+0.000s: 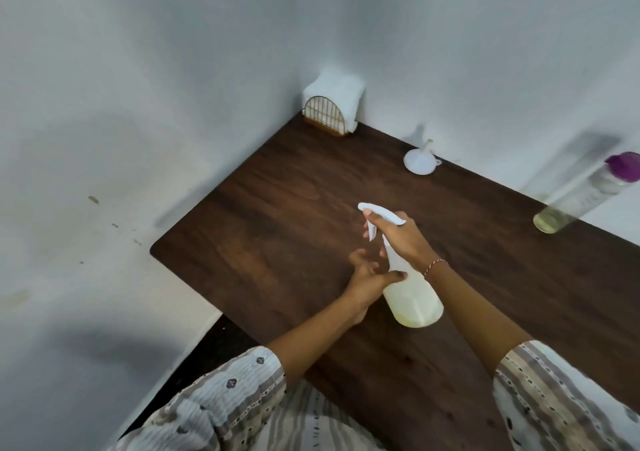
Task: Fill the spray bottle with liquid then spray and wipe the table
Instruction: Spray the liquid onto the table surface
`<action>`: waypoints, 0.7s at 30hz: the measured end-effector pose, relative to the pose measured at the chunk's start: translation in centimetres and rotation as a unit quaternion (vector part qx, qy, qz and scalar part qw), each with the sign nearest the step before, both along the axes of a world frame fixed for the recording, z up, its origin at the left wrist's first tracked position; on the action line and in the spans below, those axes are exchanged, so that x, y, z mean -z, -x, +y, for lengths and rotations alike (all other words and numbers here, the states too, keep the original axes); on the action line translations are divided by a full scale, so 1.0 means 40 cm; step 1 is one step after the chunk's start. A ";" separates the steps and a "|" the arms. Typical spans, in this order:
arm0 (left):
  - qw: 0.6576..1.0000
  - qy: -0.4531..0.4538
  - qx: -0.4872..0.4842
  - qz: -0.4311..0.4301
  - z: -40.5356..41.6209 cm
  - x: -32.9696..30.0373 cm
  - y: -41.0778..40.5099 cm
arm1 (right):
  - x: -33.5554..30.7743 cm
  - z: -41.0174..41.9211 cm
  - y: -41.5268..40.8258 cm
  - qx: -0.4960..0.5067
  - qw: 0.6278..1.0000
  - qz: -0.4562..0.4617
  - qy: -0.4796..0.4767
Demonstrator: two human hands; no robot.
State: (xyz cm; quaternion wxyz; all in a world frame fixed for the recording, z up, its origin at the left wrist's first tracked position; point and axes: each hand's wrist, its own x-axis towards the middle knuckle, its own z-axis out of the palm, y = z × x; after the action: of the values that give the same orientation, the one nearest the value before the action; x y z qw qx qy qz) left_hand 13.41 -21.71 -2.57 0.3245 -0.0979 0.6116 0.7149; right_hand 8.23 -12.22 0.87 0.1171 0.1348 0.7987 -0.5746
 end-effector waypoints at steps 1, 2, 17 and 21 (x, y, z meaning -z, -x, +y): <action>1.000 -0.016 0.001 -0.010 -0.012 0.003 0.008 | 0.004 -0.009 0.012 -0.006 1.000 -0.012 -0.008; 0.999 -0.032 0.006 -0.012 -0.021 0.005 0.014 | 0.007 -0.017 0.024 -0.012 1.000 -0.023 -0.015; 0.998 -0.041 0.030 -0.036 -0.062 0.046 0.066 | 0.083 -0.050 0.081 0.016 0.997 -0.057 -0.052; 0.997 -0.038 0.049 -0.039 -0.037 0.042 0.070 | 0.076 -0.017 0.079 0.021 0.997 -0.061 -0.053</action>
State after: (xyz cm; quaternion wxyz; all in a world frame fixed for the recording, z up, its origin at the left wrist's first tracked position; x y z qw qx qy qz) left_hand 10.62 -23.19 -4.24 0.3861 -0.0835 0.5749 0.7165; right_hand 5.09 -12.88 -2.16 0.1463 0.1925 0.8162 -0.5247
